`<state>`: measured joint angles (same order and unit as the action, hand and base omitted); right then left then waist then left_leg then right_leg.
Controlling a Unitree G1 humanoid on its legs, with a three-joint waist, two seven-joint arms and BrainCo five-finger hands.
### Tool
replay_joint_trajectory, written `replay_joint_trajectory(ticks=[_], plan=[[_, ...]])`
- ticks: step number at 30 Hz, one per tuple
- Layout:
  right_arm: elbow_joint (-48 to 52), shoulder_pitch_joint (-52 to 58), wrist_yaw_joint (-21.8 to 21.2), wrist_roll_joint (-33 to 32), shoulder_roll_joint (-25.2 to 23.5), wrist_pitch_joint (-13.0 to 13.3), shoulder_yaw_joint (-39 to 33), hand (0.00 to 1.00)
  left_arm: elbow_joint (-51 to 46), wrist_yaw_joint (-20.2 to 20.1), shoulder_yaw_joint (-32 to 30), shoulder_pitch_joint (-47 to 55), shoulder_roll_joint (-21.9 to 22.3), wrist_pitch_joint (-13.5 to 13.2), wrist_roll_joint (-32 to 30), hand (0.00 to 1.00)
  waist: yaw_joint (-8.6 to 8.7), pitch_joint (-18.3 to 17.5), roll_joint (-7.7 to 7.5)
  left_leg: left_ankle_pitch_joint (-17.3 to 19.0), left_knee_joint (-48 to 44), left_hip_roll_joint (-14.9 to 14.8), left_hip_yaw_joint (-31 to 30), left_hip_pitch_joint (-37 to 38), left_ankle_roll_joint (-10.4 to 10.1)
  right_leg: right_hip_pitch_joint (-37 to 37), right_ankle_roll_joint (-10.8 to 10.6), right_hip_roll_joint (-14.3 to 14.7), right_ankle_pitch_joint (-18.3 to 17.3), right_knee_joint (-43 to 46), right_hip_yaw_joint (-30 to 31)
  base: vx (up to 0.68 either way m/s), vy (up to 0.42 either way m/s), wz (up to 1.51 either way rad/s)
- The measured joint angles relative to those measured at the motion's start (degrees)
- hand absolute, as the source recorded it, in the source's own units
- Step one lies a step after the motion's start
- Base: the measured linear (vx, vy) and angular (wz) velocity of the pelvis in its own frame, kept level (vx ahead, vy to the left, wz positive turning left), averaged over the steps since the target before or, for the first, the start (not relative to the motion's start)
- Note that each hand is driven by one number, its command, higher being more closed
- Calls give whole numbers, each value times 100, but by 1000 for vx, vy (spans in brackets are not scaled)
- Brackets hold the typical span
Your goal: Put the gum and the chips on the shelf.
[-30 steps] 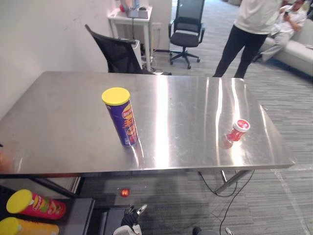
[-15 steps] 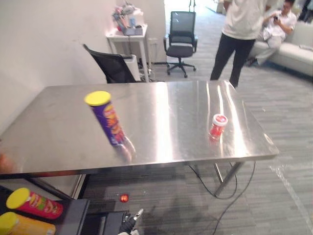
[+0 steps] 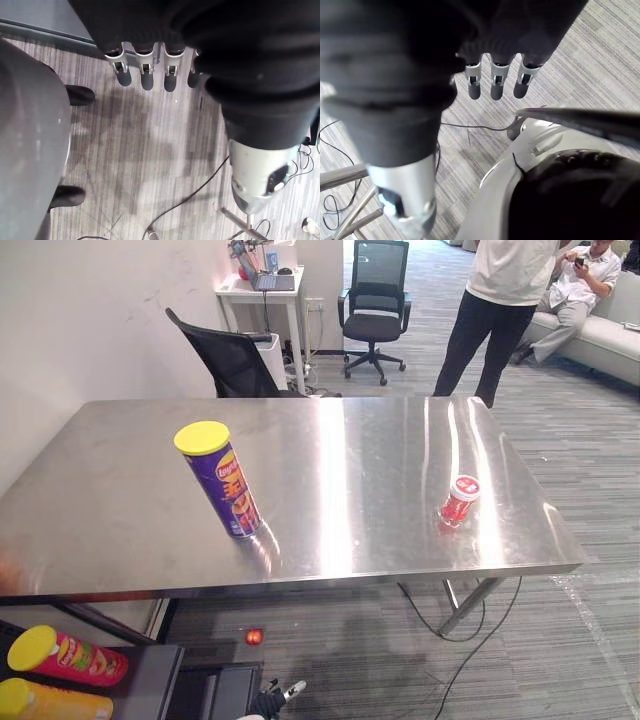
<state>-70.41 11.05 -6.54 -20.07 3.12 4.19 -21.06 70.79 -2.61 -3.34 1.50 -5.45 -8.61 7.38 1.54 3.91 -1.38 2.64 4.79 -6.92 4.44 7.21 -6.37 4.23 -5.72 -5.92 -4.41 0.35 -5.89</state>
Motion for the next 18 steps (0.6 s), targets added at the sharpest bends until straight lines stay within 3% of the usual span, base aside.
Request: replay_joint_trajectory(ticks=[4,9,14,16,18], plan=[[-9,27,1,-14,3,-15,-362,0,-10,-8,75,-16,5,1,-150,0,9,1,1,38,-40,-6,26,-2,-15,10,-9,6,8,-29,26,0,0,-4],[-28,139,30,-175,123,-33,-1663,0,-5,-17,21,-2,-5,6,-218,0,14,2,1,300,-333,-27,279,3,-18,-1,-36,22,30,-64,281,23,25,-27],[-18,48,247,-810,783,-45,-3662,0,-27,-47,-349,61,33,5,-382,0,165,-9,-5,409,-406,-2,315,-5,-11,10,-52,-3,41,-124,330,44,30,-8],[123,-2,372,-1020,1157,-26,-4203,0,-39,-61,-406,77,38,2,-388,0,169,-12,-1,428,-406,-4,319,-5,-14,-7,-52,1,41,-129,357,46,21,-8],[503,9,480,-1032,1241,-11,-4173,0,-45,-69,-457,95,55,0,-395,0,176,-18,4,442,-407,-4,321,-5,-12,-15,-52,3,41,-131,371,31,17,-9]])
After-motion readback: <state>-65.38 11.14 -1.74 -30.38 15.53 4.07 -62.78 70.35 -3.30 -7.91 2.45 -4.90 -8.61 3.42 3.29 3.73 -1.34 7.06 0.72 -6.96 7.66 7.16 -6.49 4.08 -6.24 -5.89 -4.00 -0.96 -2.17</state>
